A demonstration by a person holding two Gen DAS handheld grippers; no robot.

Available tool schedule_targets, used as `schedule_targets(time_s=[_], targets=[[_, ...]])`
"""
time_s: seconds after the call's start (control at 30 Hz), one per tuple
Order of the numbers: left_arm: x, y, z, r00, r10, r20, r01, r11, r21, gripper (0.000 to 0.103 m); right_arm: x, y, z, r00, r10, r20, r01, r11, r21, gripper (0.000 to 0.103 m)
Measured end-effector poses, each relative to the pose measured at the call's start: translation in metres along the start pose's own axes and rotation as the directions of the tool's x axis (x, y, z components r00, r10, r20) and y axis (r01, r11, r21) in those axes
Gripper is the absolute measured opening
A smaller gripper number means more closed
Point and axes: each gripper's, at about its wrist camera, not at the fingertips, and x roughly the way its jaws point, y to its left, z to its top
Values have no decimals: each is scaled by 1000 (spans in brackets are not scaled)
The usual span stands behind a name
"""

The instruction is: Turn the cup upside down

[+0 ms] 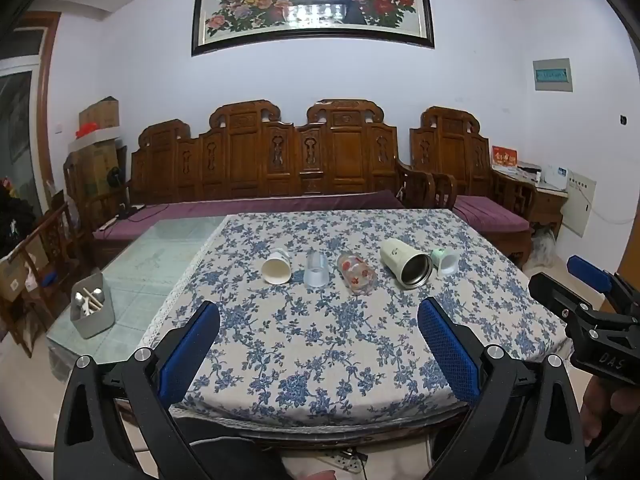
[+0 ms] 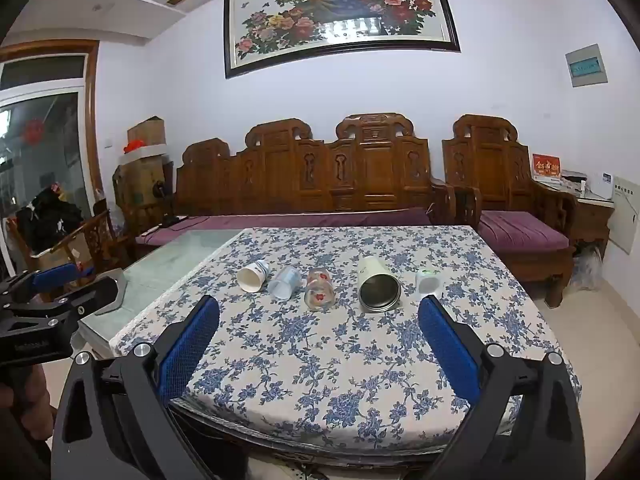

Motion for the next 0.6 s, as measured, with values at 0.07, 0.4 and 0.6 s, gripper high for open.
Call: schedule_targets(time_s=[0.07, 0.4, 0.6], targets=[[0, 0, 0, 1000, 0, 0, 0, 1000, 2, 95, 0, 0, 0, 1000, -1, 3, 1, 1000, -1, 100], [-1, 2, 7, 1000, -11, 9, 11, 1000, -10, 95, 1, -1, 0, 1000, -1, 1, 0, 1000, 5, 100], [-3, 1, 6, 1000, -12, 26, 12, 1000, -12, 95, 1, -1, 0, 1000, -1, 2, 1, 1000, 4, 100]])
